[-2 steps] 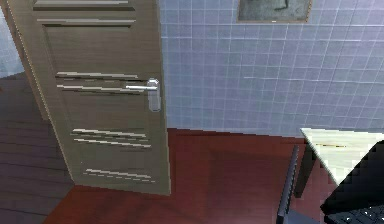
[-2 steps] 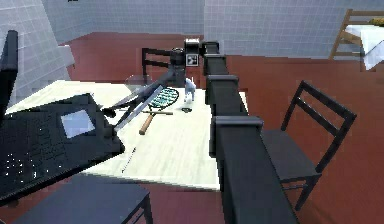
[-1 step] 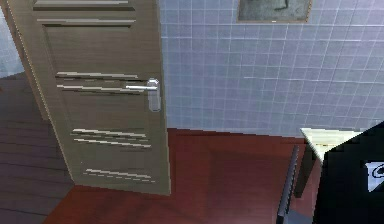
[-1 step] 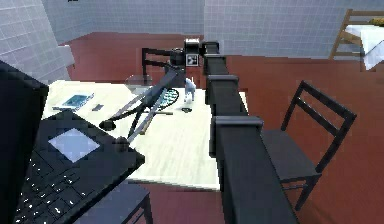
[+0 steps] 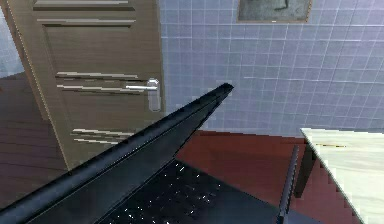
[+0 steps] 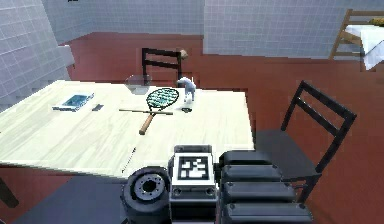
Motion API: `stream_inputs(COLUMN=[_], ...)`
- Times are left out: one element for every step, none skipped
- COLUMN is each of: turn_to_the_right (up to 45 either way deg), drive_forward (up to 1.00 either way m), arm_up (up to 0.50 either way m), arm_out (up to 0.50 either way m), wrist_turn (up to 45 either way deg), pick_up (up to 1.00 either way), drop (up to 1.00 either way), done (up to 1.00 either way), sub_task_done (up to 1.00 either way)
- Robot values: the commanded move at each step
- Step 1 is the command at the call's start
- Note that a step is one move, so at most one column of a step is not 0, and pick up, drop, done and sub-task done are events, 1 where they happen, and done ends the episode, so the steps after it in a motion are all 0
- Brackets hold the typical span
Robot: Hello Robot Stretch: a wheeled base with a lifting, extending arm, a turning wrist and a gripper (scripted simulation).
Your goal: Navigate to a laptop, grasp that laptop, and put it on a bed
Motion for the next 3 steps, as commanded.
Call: stream_inputs(turn_to_the_right=[45.0,45.0,45.0], drive_forward=[0.00,0.00,0.00], arm_up=[0.00,0.00,0.00], arm_out=[0.00,0.00,0.00], wrist_turn=[0.0,0.0,0.0], pick_up=[0.00,0.00,0.00], drop=[0.00,0.00,0.00], done=[0.00,0.00,0.00], sub_task_done=[0.00,0.00,0.00])
